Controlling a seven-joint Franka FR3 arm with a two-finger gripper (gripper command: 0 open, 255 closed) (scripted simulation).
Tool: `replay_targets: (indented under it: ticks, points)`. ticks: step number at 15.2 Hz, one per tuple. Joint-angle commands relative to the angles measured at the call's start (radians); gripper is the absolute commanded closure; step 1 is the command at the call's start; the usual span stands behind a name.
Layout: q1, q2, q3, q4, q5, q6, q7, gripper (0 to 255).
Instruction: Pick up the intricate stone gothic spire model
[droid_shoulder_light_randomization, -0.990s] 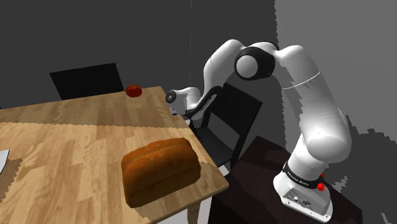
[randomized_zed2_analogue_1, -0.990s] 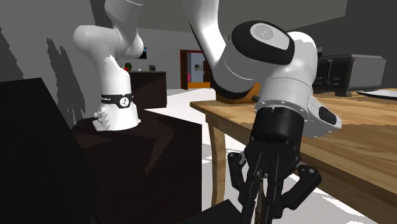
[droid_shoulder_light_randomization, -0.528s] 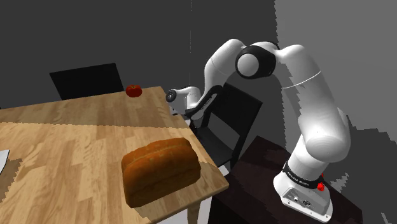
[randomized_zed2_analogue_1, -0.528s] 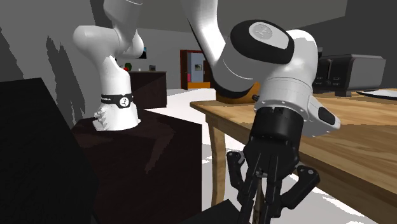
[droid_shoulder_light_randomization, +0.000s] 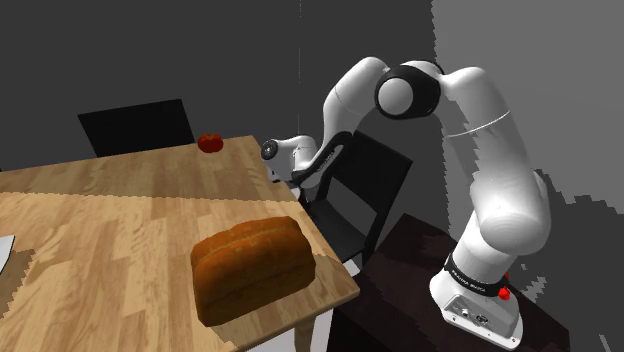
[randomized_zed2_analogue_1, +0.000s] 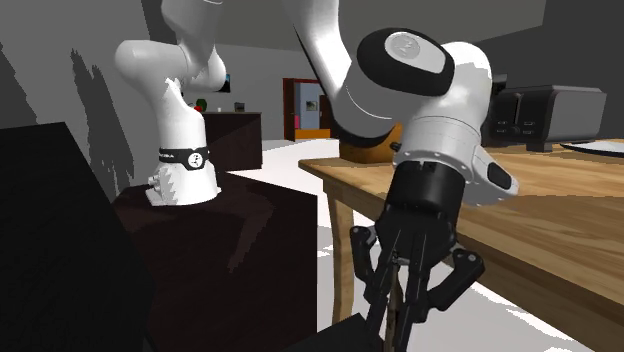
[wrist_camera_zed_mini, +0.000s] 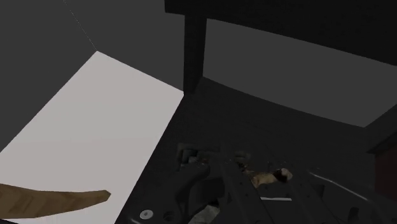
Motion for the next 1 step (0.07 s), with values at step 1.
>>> replay_targets:
  ticks: [1]
  points:
    - [0.005, -0.004, 0.006, -0.007, 0.003, -0.001, -0.002, 255]
